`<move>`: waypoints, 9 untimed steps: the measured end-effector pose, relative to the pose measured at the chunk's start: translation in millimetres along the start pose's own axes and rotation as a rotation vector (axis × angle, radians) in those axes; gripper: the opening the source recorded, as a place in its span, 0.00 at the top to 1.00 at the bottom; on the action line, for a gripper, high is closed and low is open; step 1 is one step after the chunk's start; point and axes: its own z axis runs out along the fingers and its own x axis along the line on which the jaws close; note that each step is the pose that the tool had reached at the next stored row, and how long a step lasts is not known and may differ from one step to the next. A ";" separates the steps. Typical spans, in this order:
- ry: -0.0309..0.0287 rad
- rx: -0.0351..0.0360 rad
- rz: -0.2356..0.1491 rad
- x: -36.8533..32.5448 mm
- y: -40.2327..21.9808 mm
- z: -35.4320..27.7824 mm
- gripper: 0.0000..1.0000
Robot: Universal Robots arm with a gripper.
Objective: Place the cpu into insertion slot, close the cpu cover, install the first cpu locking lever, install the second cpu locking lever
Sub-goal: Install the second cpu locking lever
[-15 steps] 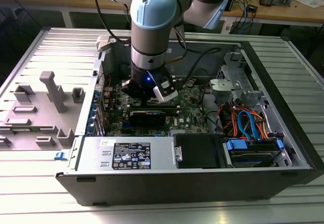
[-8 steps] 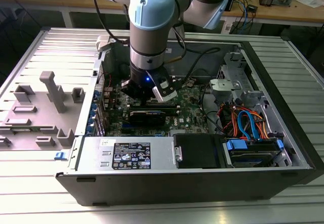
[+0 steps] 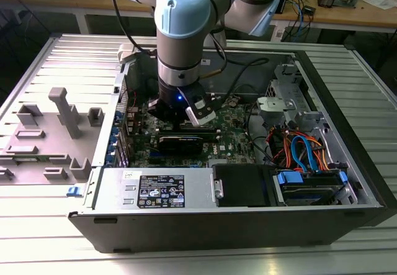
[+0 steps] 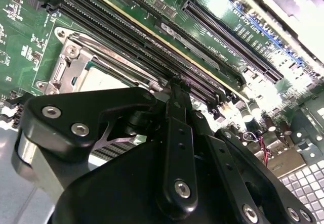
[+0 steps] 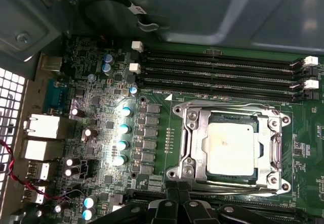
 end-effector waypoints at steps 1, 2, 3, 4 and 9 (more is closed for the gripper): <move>-0.0013 -0.0012 0.000 0.2 0.1 0.5 0.89; -0.0032 -0.0029 -0.001 0.3 0.2 1.2 0.89; -0.0040 -0.0038 -0.001 0.3 0.4 1.6 0.89; -0.0047 -0.0045 -0.001 0.3 0.6 1.9 0.89; -0.0106 -0.0136 -0.003 2.8 2.0 4.0 0.89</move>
